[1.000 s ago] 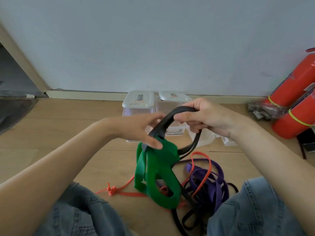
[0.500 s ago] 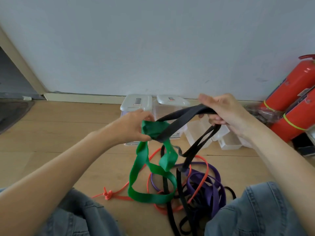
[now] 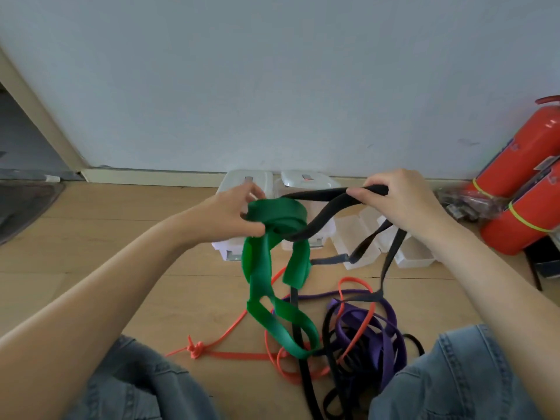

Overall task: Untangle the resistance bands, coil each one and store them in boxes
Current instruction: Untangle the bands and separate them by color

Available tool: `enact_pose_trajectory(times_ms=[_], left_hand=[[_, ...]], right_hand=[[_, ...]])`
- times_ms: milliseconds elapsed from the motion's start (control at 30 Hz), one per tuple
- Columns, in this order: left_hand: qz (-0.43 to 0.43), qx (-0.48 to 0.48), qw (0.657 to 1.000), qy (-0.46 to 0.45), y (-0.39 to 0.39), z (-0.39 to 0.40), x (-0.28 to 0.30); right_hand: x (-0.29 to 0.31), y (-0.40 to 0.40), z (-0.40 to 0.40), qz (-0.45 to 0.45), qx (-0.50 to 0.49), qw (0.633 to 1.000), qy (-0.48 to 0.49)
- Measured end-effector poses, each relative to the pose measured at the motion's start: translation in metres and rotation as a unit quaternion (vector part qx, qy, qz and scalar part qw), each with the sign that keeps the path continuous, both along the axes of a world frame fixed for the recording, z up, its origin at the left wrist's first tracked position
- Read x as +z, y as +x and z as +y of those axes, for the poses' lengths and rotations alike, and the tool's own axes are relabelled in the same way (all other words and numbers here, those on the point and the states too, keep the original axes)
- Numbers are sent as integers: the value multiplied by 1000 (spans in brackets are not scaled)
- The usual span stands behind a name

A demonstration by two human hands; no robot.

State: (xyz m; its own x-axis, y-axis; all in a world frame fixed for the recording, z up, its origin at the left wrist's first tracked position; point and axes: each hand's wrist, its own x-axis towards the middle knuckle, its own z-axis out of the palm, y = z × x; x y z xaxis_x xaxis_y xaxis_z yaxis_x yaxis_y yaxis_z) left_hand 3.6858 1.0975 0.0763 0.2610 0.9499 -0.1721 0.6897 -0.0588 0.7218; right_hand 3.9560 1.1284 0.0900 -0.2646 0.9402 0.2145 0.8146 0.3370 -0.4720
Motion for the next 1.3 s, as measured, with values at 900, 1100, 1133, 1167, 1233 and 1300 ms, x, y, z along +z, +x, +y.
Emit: enact_pose_trajectory(times_ms=[900,1100,1133,1167,1233,1300], left_hand=[[-349,-9,937,13,26,-16,47],[-281,55,956,55,4,-3,41],[-154,41,985,70,1,-2,37],[-4,3,999,53,1,-2,32],[246,-80,965,-47,9,-2,15],[323,-106,939,-63,13,-1,4]], right_hand=[[-15,-53,-22,160,190,935,-255],[-22,-36,-9,16,80,975,-208],[-11,-26,-1,26,33,985,-168],[1,-16,6,50,0,992,-120],[21,-8,8,90,6,994,-61],[26,-12,0,115,64,985,-114]])
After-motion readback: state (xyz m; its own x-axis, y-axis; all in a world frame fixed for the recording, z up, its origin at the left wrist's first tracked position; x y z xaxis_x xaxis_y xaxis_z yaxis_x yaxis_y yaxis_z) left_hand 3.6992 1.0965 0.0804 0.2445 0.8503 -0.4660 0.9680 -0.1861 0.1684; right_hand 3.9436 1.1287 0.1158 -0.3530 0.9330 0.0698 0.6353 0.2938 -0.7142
